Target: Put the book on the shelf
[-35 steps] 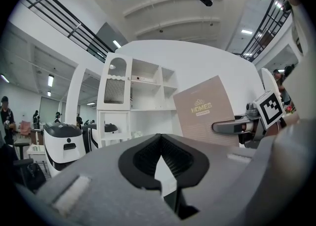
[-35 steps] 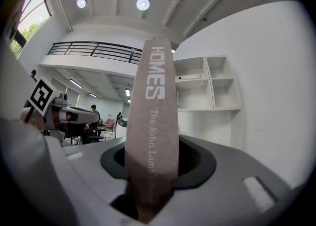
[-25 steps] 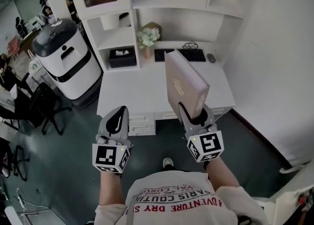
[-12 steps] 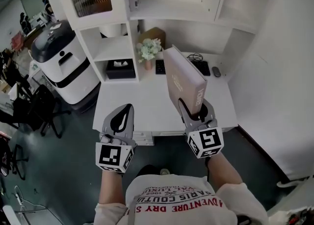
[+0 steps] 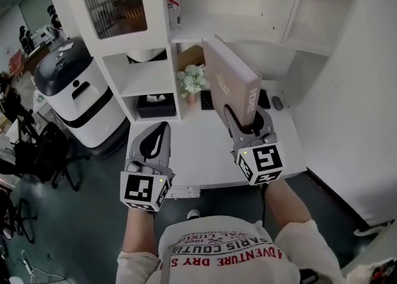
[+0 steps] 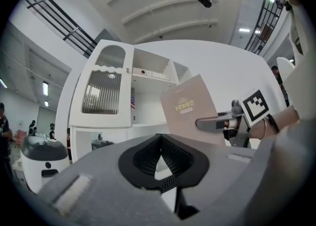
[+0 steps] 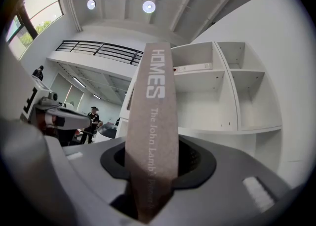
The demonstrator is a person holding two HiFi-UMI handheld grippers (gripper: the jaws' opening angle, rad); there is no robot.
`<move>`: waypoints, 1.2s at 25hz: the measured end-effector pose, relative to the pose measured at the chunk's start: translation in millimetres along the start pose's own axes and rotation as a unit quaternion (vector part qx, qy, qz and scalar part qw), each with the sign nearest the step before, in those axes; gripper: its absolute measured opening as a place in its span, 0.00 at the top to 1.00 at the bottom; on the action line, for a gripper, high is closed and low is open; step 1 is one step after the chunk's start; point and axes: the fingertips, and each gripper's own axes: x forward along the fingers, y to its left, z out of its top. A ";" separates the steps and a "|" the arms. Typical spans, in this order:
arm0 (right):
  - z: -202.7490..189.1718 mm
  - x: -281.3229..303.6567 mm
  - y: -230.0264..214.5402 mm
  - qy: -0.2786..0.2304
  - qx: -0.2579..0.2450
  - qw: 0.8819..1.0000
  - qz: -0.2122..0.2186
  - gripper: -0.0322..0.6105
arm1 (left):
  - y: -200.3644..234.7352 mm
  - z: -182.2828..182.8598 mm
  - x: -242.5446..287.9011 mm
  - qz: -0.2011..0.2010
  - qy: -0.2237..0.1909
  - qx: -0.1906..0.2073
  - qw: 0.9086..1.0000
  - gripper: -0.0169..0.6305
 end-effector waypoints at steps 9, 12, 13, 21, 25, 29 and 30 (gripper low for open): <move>91.9 93.7 -16.2 -0.061 -0.069 0.995 -0.048 0.68 | 43.9 19.3 17.9 -0.038 -0.023 0.035 0.998 0.96; 114.6 117.3 -21.7 -0.073 -0.098 0.990 -0.069 0.68 | 59.8 18.9 21.5 -0.041 -0.024 0.033 0.998 0.97; 120.0 125.4 -24.0 -0.074 -0.104 0.989 -0.076 0.68 | 65.3 16.8 23.4 -0.043 -0.025 0.032 0.998 0.97; 144.6 189.8 -45.1 -0.068 -0.120 0.985 -0.107 0.68 | 86.9 13.8 44.5 -0.066 -0.026 0.035 0.997 0.97; 139.3 215.2 -63.5 -0.055 -0.081 0.988 -0.122 0.68 | 92.6 23.8 56.2 -0.074 -0.037 0.029 0.996 0.97; 129.0 240.2 -80.4 -0.043 -0.076 0.988 -0.129 0.68 | 97.5 11.9 77.4 -0.077 -0.023 0.034 0.996 0.97; 126.7 245.9 -83.3 -0.042 -0.080 0.988 -0.128 0.68 | 98.4 6.9 82.4 -0.077 -0.014 0.033 0.996 0.97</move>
